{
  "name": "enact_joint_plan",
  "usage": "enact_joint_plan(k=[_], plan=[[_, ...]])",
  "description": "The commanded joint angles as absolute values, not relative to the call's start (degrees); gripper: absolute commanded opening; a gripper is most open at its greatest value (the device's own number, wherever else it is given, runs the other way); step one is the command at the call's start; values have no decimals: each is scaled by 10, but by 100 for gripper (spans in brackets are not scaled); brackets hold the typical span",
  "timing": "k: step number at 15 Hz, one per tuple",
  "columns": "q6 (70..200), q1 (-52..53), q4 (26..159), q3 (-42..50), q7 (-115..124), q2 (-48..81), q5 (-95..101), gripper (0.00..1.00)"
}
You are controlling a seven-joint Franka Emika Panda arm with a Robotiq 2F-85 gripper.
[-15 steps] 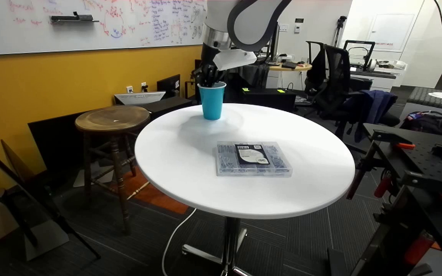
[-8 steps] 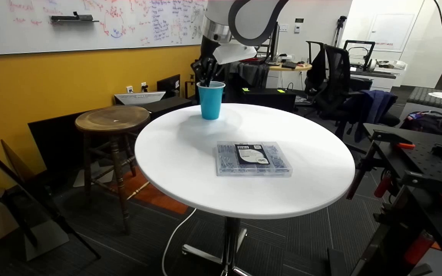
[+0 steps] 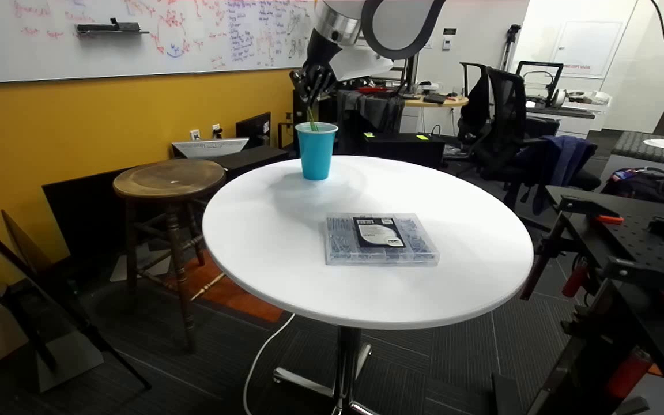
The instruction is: Remove the pen from the cup and place it on the table
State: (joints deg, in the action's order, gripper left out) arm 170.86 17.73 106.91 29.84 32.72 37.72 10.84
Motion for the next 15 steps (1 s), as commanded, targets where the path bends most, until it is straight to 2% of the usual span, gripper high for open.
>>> enact_joint_plan(k=[1, 10, 15], plan=[[1754, 240, 1144, 357, 323, 324, 114, 3], [1820, 373, 1255, 523, 340, 232, 116, 3], [1796, 320, 1309, 486, 322, 154, 96, 3]])
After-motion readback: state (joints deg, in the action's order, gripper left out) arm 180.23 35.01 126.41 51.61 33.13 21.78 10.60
